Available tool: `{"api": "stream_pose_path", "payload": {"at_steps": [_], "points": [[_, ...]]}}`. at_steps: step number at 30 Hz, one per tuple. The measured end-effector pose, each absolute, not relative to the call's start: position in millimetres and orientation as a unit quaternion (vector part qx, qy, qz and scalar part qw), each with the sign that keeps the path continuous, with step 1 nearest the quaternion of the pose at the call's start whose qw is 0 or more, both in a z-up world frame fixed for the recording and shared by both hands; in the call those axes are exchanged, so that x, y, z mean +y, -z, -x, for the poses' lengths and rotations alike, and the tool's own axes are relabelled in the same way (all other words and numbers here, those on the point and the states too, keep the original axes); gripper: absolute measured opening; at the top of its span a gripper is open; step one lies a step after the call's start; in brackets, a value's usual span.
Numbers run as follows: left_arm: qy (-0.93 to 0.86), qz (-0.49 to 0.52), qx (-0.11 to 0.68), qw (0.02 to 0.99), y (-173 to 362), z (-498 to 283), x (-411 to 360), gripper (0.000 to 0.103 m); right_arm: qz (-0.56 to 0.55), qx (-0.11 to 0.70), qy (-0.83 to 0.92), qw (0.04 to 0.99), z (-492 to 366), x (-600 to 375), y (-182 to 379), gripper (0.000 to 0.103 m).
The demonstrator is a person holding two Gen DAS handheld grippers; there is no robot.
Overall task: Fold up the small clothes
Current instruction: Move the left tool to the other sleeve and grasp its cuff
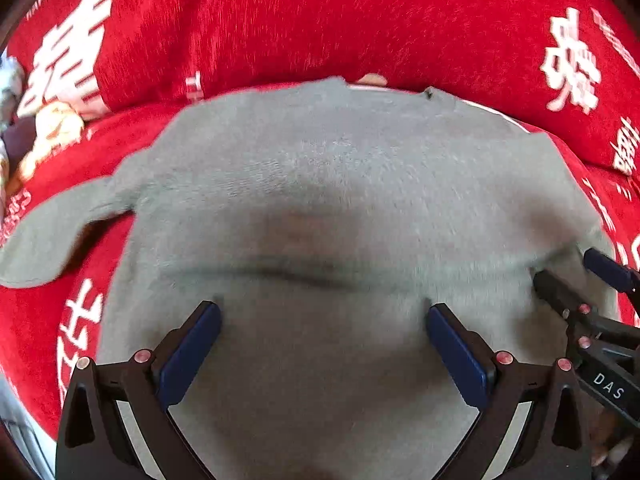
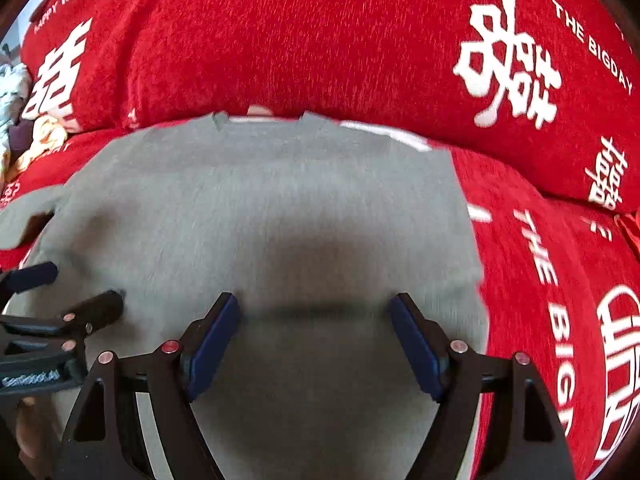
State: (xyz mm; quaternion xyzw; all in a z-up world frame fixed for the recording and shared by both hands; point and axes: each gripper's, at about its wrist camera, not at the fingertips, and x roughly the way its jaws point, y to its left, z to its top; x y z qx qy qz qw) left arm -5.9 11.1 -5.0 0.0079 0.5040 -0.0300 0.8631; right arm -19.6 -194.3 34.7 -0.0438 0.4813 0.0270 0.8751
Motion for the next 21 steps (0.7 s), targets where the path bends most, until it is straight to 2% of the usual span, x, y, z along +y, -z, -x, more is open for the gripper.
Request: {"api": "stream_pose_path", "payload": {"at_steps": [8, 12, 16, 21], "points": [[0.043, -0.008, 0.495, 0.868, 1.1, 49.4, 24.4, 0.103, 0.039, 0.454, -0.016, 0.89, 75.6, -192.9, -37.6, 0.082], [0.041, 0.011, 0.492, 0.87, -10.4, 60.4, 45.7, 0.103, 0.043, 0.48, -0.013, 0.876, 79.8, -187.6, -43.4, 0.082], [-0.031, 0.08, 0.471, 0.878, -25.4, 57.6, 119.2, 0.103, 0.024, 0.468, -0.03, 0.883, 75.8, -176.6, -58.5, 0.082], [-0.147, 0.204, 0.472, 0.845, -15.7, 48.1, 244.4, 0.103, 0.053, 0.459, -0.056, 0.885, 65.8, -138.9, -68.1, 0.082]]}}
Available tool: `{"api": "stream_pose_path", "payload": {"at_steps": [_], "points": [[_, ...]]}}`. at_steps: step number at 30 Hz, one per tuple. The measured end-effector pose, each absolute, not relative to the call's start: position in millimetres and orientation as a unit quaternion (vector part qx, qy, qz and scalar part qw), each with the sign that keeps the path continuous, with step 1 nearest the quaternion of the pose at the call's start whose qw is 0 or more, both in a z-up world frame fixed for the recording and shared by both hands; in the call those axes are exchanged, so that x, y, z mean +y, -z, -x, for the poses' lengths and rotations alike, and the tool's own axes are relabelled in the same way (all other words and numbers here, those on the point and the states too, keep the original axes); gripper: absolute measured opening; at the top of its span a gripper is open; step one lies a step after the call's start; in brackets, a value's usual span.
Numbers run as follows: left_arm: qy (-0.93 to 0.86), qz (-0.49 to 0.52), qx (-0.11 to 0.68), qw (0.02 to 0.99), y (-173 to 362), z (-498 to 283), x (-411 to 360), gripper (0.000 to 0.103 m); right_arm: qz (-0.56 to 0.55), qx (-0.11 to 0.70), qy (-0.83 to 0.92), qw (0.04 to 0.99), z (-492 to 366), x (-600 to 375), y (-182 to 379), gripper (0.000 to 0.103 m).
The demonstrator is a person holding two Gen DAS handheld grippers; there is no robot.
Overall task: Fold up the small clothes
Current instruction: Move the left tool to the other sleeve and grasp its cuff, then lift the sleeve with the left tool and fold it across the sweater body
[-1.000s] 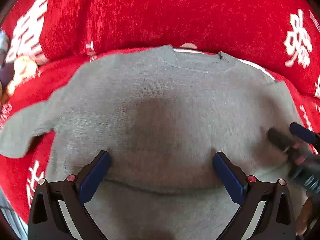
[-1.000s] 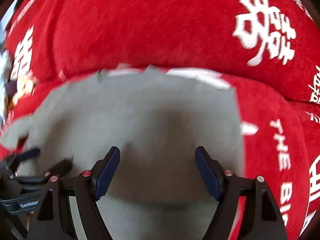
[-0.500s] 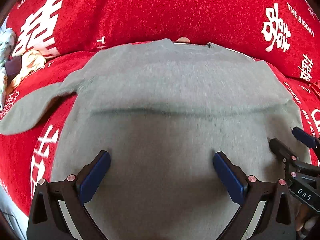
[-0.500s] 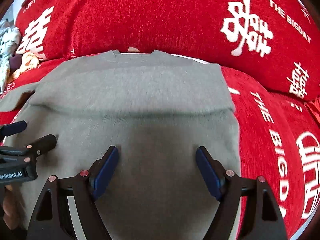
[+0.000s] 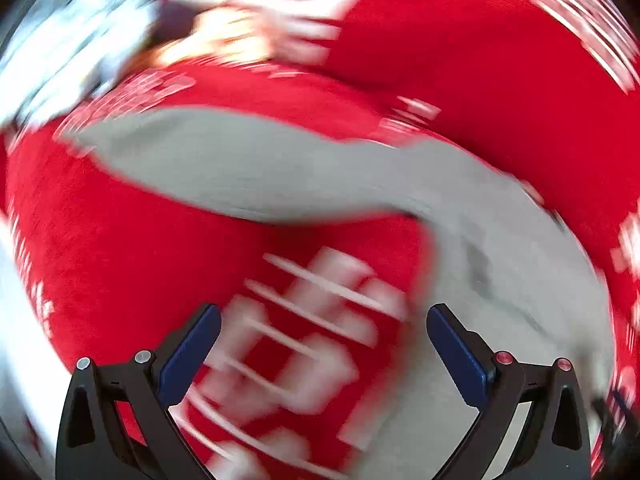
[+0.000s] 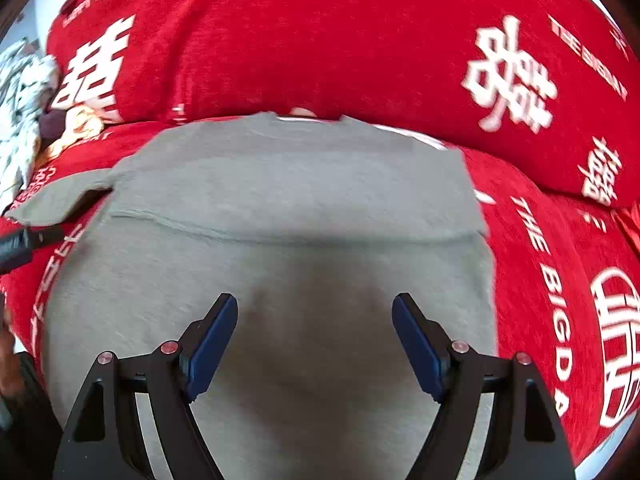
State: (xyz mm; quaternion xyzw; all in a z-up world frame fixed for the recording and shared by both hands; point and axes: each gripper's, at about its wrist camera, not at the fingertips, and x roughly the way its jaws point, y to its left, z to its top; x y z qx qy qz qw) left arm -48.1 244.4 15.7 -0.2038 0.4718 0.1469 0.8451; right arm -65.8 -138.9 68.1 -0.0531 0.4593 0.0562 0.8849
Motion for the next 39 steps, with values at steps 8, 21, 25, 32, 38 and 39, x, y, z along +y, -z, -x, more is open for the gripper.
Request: {"api": "stream_pose_path", "payload": {"at_steps": [8, 21, 25, 32, 38, 39], "points": [[-0.291, 0.299, 0.421, 0.805, -7.3, 44.2, 387.6, 0.103, 0.093, 0.464, -0.093, 0.876, 61.0, -83.1, -61.6, 0.082], [-0.283, 0.301, 0.402, 0.817, -0.8, -4.9, 437.7, 0.103, 0.137, 0.461, -0.101, 0.871, 44.3, -50.2, -67.4, 0.082], [-0.297, 0.285, 0.39, 0.824, -2.5, -6.0, 438.0, 0.072, 0.14, 0.45, -0.101, 0.876, 25.2, -34.4, -75.3, 0.082], [-0.28, 0.34, 0.379, 0.814, -1.7, 14.7, 466.0, 0.008, 0.175, 0.436, -0.14, 0.872, 3.5, 12.1, -76.9, 0.082], [-0.259, 0.364, 0.359, 0.82, -6.2, 39.2, 474.4, 0.008, 0.146, 0.454, -0.161, 0.864, -49.9, 55.1, -68.4, 0.082], [-0.256, 0.364, 0.356, 0.822, -7.9, 41.5, 473.9, 0.008, 0.144, 0.459, -0.162, 0.862, -60.7, 64.6, -65.5, 0.082]]}}
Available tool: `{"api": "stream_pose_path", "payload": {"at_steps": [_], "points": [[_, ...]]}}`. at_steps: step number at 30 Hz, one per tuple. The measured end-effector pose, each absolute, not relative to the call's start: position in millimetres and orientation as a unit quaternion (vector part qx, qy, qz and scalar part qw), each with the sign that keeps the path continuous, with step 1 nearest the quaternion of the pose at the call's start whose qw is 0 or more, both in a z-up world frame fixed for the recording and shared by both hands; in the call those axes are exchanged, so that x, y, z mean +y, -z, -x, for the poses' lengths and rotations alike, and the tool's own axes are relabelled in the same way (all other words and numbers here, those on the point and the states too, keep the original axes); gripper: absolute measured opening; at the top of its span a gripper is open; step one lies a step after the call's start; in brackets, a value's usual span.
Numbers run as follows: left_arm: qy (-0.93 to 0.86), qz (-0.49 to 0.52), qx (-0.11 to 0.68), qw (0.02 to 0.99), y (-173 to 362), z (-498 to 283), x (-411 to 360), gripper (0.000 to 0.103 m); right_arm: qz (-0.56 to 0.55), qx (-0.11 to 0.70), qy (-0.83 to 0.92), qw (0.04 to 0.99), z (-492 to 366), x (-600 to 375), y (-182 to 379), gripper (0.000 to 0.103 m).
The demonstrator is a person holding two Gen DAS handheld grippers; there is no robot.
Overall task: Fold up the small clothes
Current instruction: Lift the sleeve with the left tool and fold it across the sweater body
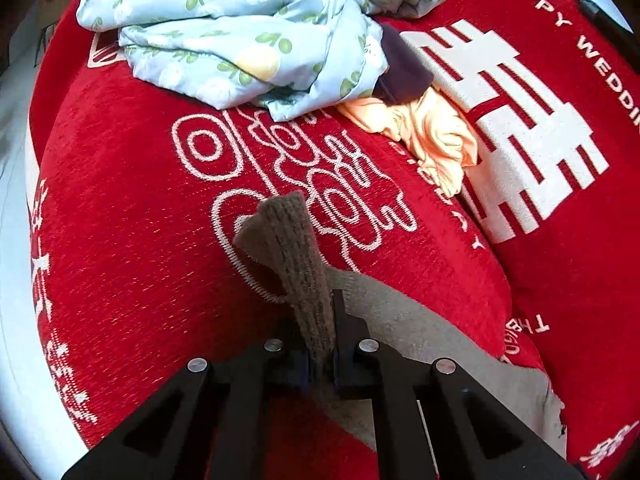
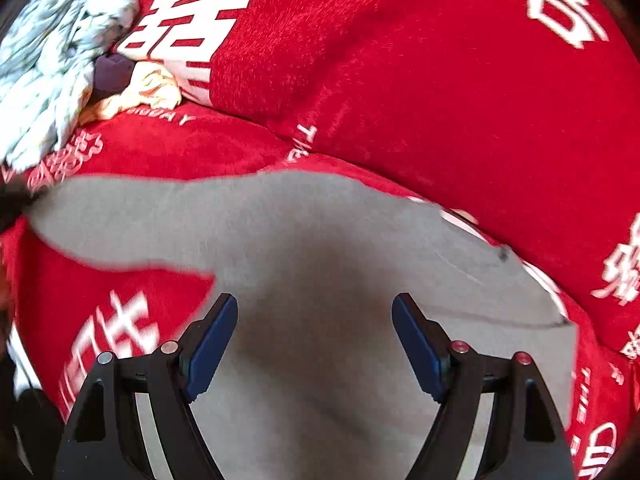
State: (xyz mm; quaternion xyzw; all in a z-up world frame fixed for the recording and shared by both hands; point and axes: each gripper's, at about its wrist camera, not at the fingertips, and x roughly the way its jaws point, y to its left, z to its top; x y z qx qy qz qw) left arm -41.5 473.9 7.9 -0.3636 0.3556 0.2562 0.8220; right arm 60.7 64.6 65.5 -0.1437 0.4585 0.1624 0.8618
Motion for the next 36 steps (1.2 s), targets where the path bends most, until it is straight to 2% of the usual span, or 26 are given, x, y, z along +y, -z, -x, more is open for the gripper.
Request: {"api": "stream_pose_path", "payload": {"at_steps": [6, 11, 18, 24, 36], "points": [[-0.244, 0.354, 0.341, 0.836, -24.4, 46.4, 476.3, 0.008, 0.177, 0.491, -0.136, 0.842, -110.0, 122.8, -28.1, 0.082], [-0.238, 0.348, 0.345, 0.839, -29.3, 41.5, 481.8, 0.008, 0.172, 0.513, -0.157, 0.826, -106.1, 160.9, 7.3, 0.082], [-0.243, 0.307, 0.343, 0.854, -60.2, 31.4, 471.2, 0.008, 0.152, 0.485, -0.272, 0.817, -71.0, 195.6, -19.8, 0.082], [-0.239, 0.275, 0.369, 0.855, -78.5, 9.7, 445.0, 0.008, 0.113, 0.466, -0.251, 0.841, -70.8, 135.3, -50.9, 0.082], [-0.18, 0.21, 0.418, 0.865, -103.3, -40.2, 341.0, 0.008, 0.069, 0.481, -0.132, 0.864, -71.6, -29.2, -51.1, 0.082]]}}
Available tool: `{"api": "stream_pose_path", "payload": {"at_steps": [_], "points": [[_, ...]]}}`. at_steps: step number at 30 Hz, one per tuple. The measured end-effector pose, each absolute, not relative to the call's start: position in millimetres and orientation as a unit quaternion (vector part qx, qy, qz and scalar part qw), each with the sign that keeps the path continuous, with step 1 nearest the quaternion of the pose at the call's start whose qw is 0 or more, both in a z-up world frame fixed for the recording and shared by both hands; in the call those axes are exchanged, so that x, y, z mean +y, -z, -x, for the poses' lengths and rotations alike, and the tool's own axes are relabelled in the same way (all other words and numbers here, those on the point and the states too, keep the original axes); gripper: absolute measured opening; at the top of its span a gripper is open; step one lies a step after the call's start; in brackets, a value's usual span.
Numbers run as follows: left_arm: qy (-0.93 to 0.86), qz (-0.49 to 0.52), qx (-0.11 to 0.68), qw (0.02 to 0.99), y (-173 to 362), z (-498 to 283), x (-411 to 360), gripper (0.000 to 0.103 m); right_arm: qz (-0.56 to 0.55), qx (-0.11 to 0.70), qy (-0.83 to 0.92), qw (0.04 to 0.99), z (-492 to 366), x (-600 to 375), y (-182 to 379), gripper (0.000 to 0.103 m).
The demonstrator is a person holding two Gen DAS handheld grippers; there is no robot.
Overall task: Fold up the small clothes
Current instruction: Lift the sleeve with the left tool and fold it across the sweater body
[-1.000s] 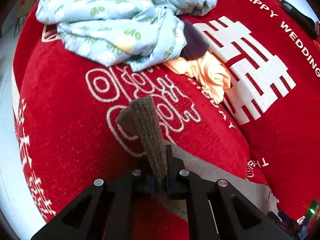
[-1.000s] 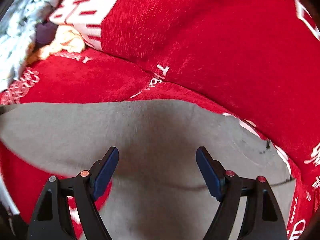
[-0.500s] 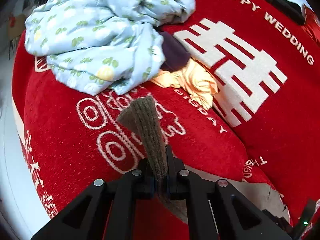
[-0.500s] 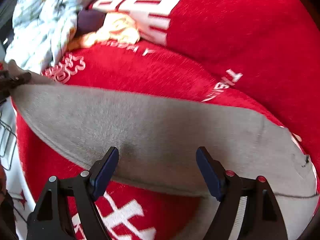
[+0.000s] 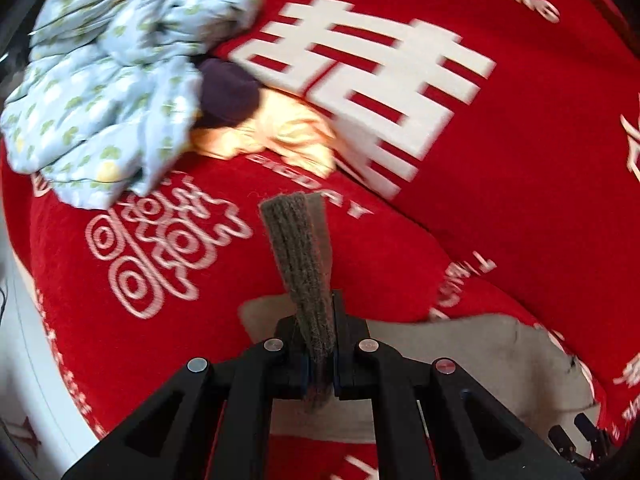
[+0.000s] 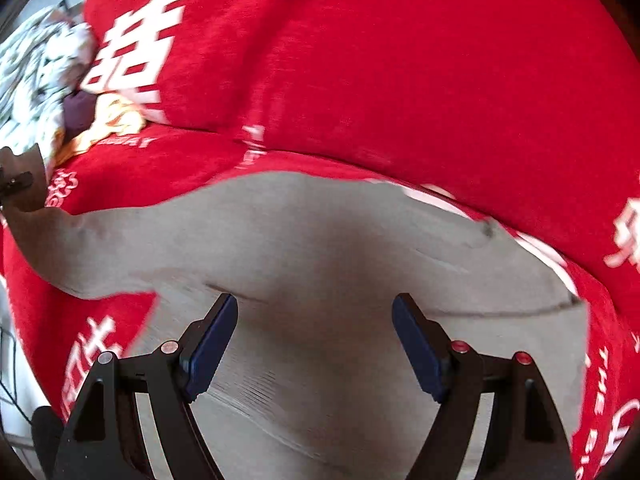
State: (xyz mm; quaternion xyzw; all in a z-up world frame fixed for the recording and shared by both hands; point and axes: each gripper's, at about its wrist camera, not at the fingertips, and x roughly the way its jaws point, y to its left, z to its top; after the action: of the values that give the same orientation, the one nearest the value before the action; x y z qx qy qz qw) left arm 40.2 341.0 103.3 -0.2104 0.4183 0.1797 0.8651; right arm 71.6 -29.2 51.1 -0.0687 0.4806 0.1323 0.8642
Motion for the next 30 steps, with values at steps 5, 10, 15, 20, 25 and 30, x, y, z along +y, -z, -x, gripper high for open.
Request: {"api": "stream_pose_path", "payload": {"at_steps": [5, 10, 15, 20, 25, 30], "points": [[-0.152, 0.188, 0.427, 0.871, -112.1, -52.1, 290.2, 0.008, 0.067, 0.494, -0.096, 0.862, -59.1, -73.0, -47.7, 0.082], [-0.134, 0.16, 0.427, 0.88, -129.8, -59.8, 243.5, 0.008, 0.041, 0.494, -0.09, 0.864, -50.6, -100.9, -47.4, 0.082], [-0.116, 0.129, 0.428, 0.887, -145.3, -65.0, 191.7, 0.008, 0.031, 0.493, -0.087, 0.865, -41.1, -122.9, -45.5, 0.082], [-0.084, 0.094, 0.432, 0.893, -150.9, -66.5, 127.9, 0.008, 0.018, 0.49, -0.078, 0.868, -34.4, -148.2, -44.0, 0.082], [-0.054, 0.065, 0.442, 0.893, -147.6, -67.3, 70.5, 0.008, 0.005, 0.491, -0.064, 0.869, -30.6, -174.4, -40.6, 0.082], [-0.034, 0.045, 0.451, 0.891, -141.1, -67.2, 27.8, 0.008, -0.003, 0.497, -0.057, 0.866, -27.0, -192.1, -34.4, 0.082]]}}
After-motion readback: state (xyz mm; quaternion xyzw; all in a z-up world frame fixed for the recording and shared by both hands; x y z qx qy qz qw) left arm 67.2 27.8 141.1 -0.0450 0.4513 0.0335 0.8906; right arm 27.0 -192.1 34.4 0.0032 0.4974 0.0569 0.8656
